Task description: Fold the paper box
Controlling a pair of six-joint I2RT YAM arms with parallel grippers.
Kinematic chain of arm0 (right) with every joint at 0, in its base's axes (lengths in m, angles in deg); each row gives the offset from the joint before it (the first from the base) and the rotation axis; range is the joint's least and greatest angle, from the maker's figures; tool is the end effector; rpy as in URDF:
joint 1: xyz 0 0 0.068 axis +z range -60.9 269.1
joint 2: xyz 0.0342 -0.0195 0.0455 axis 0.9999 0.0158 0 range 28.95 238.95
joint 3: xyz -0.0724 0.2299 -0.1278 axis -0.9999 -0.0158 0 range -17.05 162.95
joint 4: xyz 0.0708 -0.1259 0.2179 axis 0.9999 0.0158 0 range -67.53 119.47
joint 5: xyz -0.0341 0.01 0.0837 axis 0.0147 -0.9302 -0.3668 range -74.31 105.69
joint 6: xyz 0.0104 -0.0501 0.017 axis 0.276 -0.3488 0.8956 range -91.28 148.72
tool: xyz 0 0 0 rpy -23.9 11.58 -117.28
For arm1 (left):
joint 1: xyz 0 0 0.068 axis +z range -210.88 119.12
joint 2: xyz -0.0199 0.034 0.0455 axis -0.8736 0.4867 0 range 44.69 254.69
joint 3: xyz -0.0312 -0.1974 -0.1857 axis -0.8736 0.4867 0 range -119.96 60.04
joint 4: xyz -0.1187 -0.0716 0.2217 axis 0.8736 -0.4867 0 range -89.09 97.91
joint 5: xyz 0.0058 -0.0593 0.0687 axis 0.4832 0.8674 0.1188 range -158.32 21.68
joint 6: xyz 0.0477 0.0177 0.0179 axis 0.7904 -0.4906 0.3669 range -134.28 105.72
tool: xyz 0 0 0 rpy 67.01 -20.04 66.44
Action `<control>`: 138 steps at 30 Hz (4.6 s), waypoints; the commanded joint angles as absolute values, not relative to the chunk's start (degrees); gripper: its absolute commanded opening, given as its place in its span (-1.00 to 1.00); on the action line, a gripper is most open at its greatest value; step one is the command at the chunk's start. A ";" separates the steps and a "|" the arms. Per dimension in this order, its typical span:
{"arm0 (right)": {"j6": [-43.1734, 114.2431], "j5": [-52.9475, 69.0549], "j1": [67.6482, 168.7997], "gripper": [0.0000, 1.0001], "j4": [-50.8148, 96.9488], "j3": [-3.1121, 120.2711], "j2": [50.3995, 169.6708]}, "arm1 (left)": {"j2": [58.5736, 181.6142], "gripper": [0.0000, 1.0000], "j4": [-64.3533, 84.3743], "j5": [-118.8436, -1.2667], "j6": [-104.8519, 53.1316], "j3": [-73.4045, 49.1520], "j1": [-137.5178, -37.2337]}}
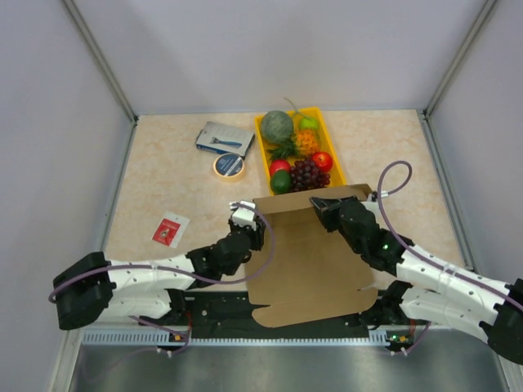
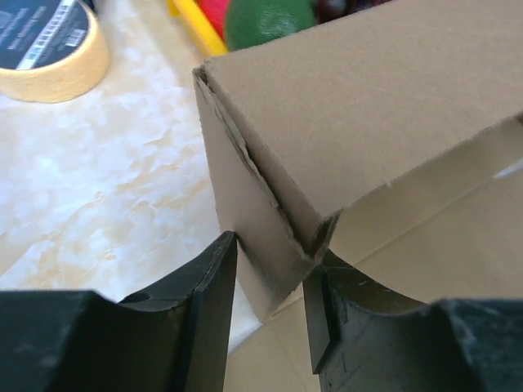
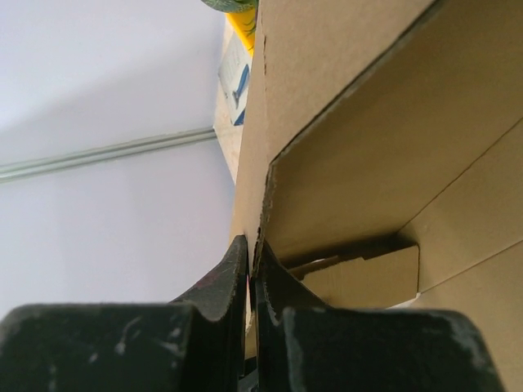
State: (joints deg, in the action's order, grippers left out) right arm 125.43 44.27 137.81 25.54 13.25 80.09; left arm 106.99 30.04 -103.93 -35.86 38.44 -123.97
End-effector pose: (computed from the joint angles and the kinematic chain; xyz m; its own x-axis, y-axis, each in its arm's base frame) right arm 0.1453 0.1397 0.2454 -0.3376 0.9374 -0.0857 0.3089 0.1963 0.9306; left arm 0.1180 -0.1865 0.2001 -0.3087 -0.0524 -0.9497 0.3888 0.9043 -0.1763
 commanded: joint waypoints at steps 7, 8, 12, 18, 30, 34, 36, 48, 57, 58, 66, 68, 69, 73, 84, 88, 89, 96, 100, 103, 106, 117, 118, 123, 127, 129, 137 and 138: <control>124.27 45.48 141.30 -1.00 38.38 11.34 81.51 | 113.68 0.00 29.52 -117.98 -41.34 32.27 -126.71; 124.00 45.75 141.30 -1.00 38.38 10.72 81.16 | 113.59 0.01 29.61 -117.80 -41.79 32.70 -126.62; 125.40 45.05 141.30 -1.00 37.68 9.84 81.95 | 114.90 0.00 29.62 -118.68 -42.14 32.10 -126.79; 126.81 45.14 141.39 -1.00 37.41 10.19 82.39 | 121.92 -0.12 21.37 -127.08 -46.26 26.04 -127.67; 128.12 43.47 141.30 -1.00 36.71 9.67 81.43 | 134.67 -0.80 5.19 -139.68 -59.27 16.19 -128.29; 129.70 42.33 141.39 -1.00 36.45 8.09 81.07 | 138.98 -1.00 2.47 -142.93 -64.26 13.47 -128.29; 129.09 42.33 141.39 -1.00 36.45 7.91 80.55 | 141.09 -1.00 -4.44 -144.86 -68.40 11.63 -128.38; 127.51 44.34 141.39 -1.00 36.45 7.73 78.79 | 137.78 -0.08 -12.17 -137.68 -75.66 10.72 -129.25; 126.46 45.84 141.22 -0.93 35.83 7.82 79.14 | 113.79 0.98 18.97 -108.78 -49.46 31.55 -130.13; 126.28 45.93 141.22 -0.92 35.83 7.91 79.14 | 111.77 0.98 19.68 -105.96 -48.83 32.44 -130.13; 124.79 46.28 141.22 -0.84 35.74 6.85 78.61 | 93.65 0.97 8.37 -85.49 -51.18 31.49 -128.12; 124.09 46.37 141.22 -0.81 35.66 6.94 78.53 | 91.02 0.97 2.74 -82.74 -52.24 27.80 -126.36; 123.91 46.46 141.22 -0.80 35.74 6.85 78.35 | 90.40 0.97 0.11 -80.73 -54.86 26.05 -122.79; 123.20 46.63 141.22 -0.75 35.57 6.41 77.82 | 88.02 0.97 -4.74 -74.40 -57.78 20.94 -111.79; 121.09 46.89 141.22 -0.58 33.99 6.24 77.03 | 99.70 0.88 15.26 -43.62 -62.79 21.88 -92.25; 120.92 46.89 141.22 -0.57 33.90 6.32 77.12 | 99.71 0.51 17.57 -44.23 -64.46 25.92 -91.90; 121.00 46.81 141.22 -0.57 33.81 6.24 77.21 | 99.45 0.48 17.66 -44.58 -64.81 26.81 -91.90; 120.92 46.54 141.22 -0.57 33.81 6.41 77.21 | 98.56 0.32 17.75 -46.08 -65.52 30.86 -91.73; 121.09 46.28 141.22 -0.57 33.72 6.15 77.47 | 99.70 0.11 20.91 -46.87 -66.05 33.06 -89.97; 120.92 45.93 141.13 -0.57 33.46 6.15 77.73 | 101.28 -0.18 21.27 -46.52 -65.61 33.76 -88.83; 120.48 45.67 141.22 -0.54 33.02 6.15 78.35 | 102.08 -0.31 22.84 -46.79 -65.52 36.57 -88.39; 87.47 41.46 140.34 0.98 33.37 8.69 69.14 | 97.16 0.75 6.08 -44.23 -53.05 26.22 -88.21; 79.25 40.23 140.34 0.98 34.59 8.96 66.34 | 96.90 0.77 3.80 -44.23 -52.00 25.42 -88.21; 60.39 30.04 140.07 0.98 45.48 14.65 57.97 | 95.49 0.76 -2.63 -44.93 -43.47 20.41 -88.56; 54.84 31.42 140.16 0.98 57.61 21.69 53.92 | 94.96 0.72 -9.31 -53.24 -38.37 16.54 -90.66; 54.30 33.26 140.16 0.98 61.04 26.16 54.79 | 94.53 0.72 -10.37 -58.62 -36.43 17.06 -95.31; 60.01 54.25 140.16 0.98 75.37 43.84 63.92 | 93.10 0.51 1.04 -93.87 -38.36 28.93 -118.51; 59.84 55.50 140.07 0.98 76.16 45.77 65.15 | 96.68 0.50 1.40 -98.85 -38.62 28.49 -119.23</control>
State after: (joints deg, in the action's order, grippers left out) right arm 60.45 44.56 140.21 68.10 38.80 60.48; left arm 91.06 -3.99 -77.05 -38.92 26.74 -115.49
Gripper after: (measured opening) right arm 0.987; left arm 0.768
